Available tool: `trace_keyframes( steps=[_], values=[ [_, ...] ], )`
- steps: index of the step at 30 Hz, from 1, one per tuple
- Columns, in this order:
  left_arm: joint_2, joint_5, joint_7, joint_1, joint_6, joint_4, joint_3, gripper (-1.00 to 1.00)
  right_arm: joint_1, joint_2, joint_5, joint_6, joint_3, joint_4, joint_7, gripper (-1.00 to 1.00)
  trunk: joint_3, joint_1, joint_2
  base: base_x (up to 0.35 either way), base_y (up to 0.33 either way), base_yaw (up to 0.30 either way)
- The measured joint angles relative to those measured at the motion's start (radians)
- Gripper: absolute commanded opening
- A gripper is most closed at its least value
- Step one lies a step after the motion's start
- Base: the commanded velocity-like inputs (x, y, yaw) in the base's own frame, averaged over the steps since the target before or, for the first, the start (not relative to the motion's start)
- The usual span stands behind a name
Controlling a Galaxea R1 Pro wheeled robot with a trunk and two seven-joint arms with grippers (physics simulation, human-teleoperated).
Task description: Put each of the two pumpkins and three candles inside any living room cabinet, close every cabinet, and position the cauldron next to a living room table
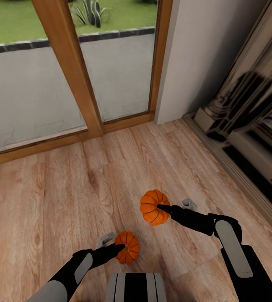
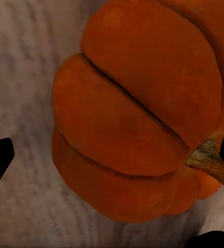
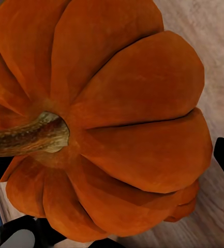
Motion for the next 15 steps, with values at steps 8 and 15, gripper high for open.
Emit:
trace_keyframes(
  steps=[8, 15],
  values=[
    [-0.001, 0.014, -0.001, 0.000, 0.003, -0.002, -0.004, 1.00, 0.000, 0.000, 0.002, 0.000, -0.001, 0.000, 0.000, -1.00, -0.012, 0.001, -0.001, 0.000, 0.000, 0.000],
    [-0.001, 0.025, -0.015, -0.001, 0.005, -0.003, -0.005, 1.00, 0.000, 0.000, 0.001, 0.000, -0.001, 0.000, 0.000, -1.00, -0.019, 0.002, -0.001, 0.000, 0.000, 0.000]
  ],
)
